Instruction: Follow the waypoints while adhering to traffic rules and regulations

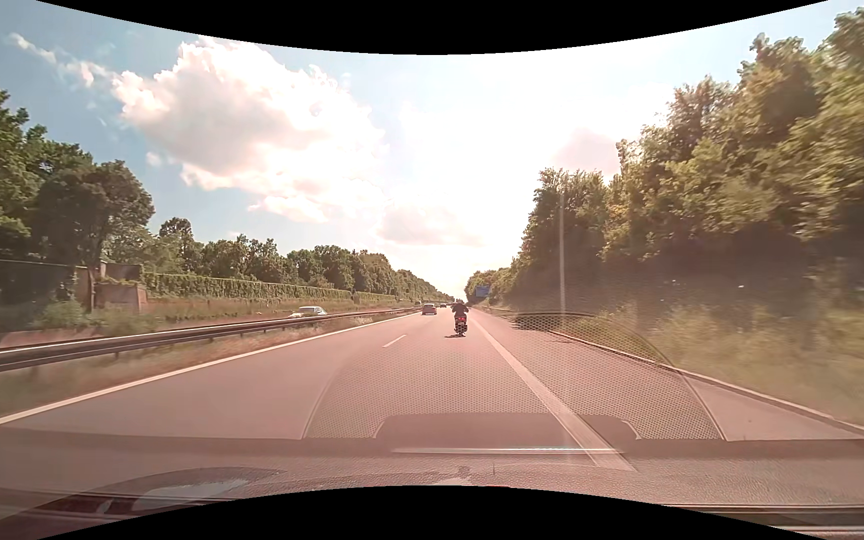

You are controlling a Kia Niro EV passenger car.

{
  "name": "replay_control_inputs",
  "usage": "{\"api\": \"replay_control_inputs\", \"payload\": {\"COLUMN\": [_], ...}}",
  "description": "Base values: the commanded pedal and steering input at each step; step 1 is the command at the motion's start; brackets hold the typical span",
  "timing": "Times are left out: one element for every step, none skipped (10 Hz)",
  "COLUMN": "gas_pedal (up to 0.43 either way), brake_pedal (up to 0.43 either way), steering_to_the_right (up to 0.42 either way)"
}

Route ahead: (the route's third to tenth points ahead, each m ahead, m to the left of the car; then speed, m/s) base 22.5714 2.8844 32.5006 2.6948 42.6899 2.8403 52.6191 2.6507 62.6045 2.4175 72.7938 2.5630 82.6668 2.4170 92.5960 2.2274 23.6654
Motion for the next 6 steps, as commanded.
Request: {"api": "replay_control_inputs", "payload": {"gas_pedal": [0.311, 0.311, 0.311, 0.311, 0.311, 0.311], "brake_pedal": [0.012, 0.012, 0.012, 0.012, 0.012, 0.012], "steering_to_the_right": [0.000, 0.000, 0.000, 0.000, -0.001, -0.001]}}
